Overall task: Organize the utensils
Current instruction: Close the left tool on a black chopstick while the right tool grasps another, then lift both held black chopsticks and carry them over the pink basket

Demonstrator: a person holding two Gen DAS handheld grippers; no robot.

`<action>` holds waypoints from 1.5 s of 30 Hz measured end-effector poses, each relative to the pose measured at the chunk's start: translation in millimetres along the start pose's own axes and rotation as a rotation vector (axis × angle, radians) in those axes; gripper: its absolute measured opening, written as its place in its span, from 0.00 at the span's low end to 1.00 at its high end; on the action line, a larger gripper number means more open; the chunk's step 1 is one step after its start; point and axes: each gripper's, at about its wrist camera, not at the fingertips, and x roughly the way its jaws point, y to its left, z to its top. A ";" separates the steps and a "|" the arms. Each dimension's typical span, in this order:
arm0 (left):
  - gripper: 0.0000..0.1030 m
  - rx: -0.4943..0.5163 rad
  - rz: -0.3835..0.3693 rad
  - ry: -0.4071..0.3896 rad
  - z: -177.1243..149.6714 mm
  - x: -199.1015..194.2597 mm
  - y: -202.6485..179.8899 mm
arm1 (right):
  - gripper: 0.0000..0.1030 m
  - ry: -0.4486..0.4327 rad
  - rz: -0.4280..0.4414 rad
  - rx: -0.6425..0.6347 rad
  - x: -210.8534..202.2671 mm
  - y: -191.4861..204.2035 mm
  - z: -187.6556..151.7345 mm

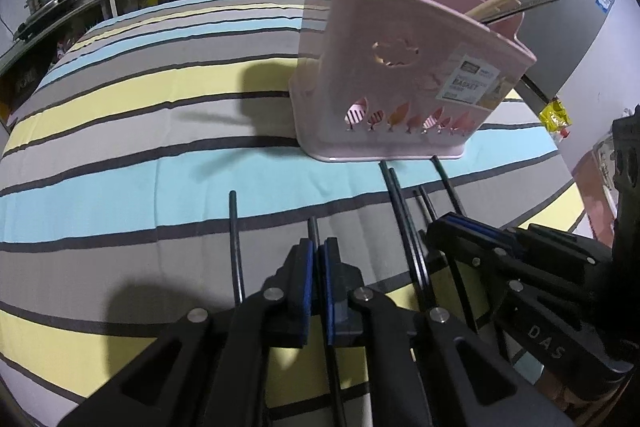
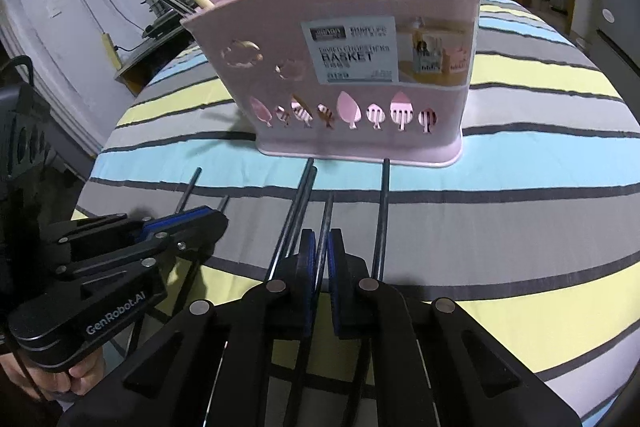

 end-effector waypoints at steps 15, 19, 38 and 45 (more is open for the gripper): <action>0.05 0.042 -0.057 -0.209 26.3 -107.4 -18.4 | 0.04 -0.208 0.040 -0.048 -93.6 19.1 31.2; 0.05 0.064 -0.060 -0.281 39.2 -142.3 -24.4 | 0.04 -0.278 0.047 -0.063 -122.0 25.7 38.8; 0.05 0.112 -0.042 -0.360 34.7 -183.3 -38.2 | 0.04 -0.371 0.015 -0.105 -167.3 37.7 25.0; 0.05 0.108 -0.041 -0.331 31.6 -181.9 -37.0 | 0.04 -0.367 0.016 -0.104 -166.6 36.0 22.1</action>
